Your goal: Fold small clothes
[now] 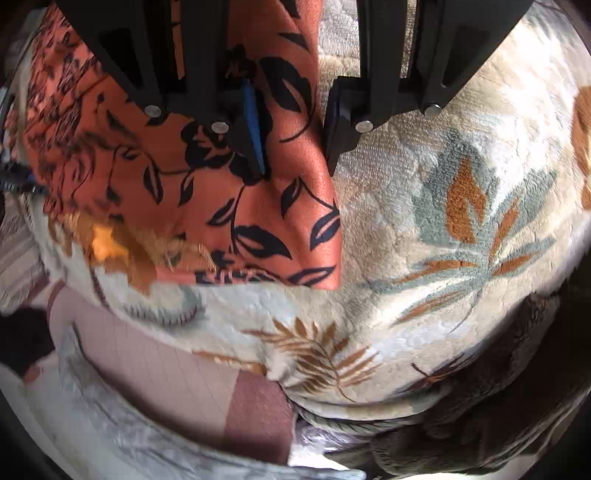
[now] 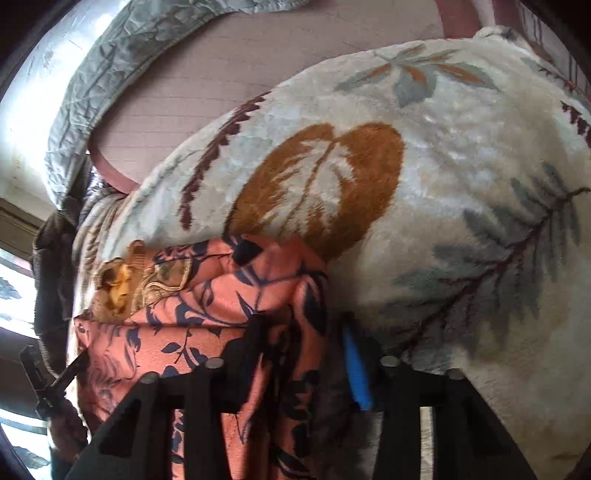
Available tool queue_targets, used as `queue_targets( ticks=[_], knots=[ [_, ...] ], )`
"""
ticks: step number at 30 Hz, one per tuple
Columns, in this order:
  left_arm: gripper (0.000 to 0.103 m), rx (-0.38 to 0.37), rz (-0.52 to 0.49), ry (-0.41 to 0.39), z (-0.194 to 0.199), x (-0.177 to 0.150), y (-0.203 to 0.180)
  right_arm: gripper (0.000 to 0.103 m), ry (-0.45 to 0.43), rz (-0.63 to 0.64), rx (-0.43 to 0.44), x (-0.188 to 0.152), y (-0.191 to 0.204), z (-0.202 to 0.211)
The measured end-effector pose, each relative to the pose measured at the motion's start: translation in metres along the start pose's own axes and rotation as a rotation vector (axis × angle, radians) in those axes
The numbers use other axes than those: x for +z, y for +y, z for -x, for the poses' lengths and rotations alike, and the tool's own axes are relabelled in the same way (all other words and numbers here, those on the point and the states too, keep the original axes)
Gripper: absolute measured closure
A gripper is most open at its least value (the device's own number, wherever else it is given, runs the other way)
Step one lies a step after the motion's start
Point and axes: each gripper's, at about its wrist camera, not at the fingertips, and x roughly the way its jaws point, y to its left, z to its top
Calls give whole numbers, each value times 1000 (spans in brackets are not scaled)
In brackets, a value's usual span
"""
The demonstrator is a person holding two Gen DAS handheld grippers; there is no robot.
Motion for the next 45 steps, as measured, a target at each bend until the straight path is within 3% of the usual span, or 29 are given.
queue_targets(
  ticks=[2, 3, 4, 5, 8, 10, 14, 17, 20, 24, 26, 29, 34, 37, 40, 43, 44, 45],
  knots=[
    [72, 6, 45, -13, 21, 4, -1, 64, -97, -56, -66, -1, 2, 26],
    [70, 23, 37, -63, 39, 3, -3, 51, -159, -58, -105, -7, 3, 44],
    [66, 52, 24, -107, 59, -1, -5, 36, -188, -68, -85, -12, -1, 59],
    [53, 62, 12, -141, 80, -7, -6, 32, -188, -87, -33, -21, -6, 75],
    [26, -4, -18, -234, 146, -45, -2, 31, -171, -42, 62, -63, -15, 127],
    [22, -24, -20, -268, 184, -85, 2, 31, -162, 31, 113, -107, -19, 161],
    [19, -93, 13, -238, 224, -176, 14, 31, -128, 99, 187, -213, -56, 214],
    [19, -95, 56, -193, 230, -241, 21, 30, -46, 87, 207, -287, -87, 217],
    [19, -123, 142, -124, 220, -286, 27, 31, 34, 70, 204, -331, -103, 199],
    [19, -147, 250, -49, 206, -318, 31, 31, 59, 67, 222, -343, -101, 177],
    [19, -142, 260, -37, 202, -322, 30, 31, 101, 83, 174, -340, -98, 159],
    [19, -125, 288, -4, 192, -322, 33, 41, 189, 74, 114, -340, -98, 139],
    [21, -128, 325, 22, 186, -326, 39, 41, 197, 98, 93, -342, -97, 136],
    [21, -132, 291, 8, 191, -323, 35, 43, 195, 90, 111, -343, -99, 138],
    [33, -86, 264, 38, 179, -318, 35, 44, 219, 89, 84, -341, -94, 129],
    [56, -33, 264, 48, 177, -315, 37, 48, 240, 140, 42, -342, -87, 124],
    [80, -7, 255, 53, 179, -315, 38, 52, 244, 142, 28, -342, -86, 124],
    [95, -26, 255, 51, 181, -315, 41, 68, 243, 128, 14, -342, -88, 125]
  ],
)
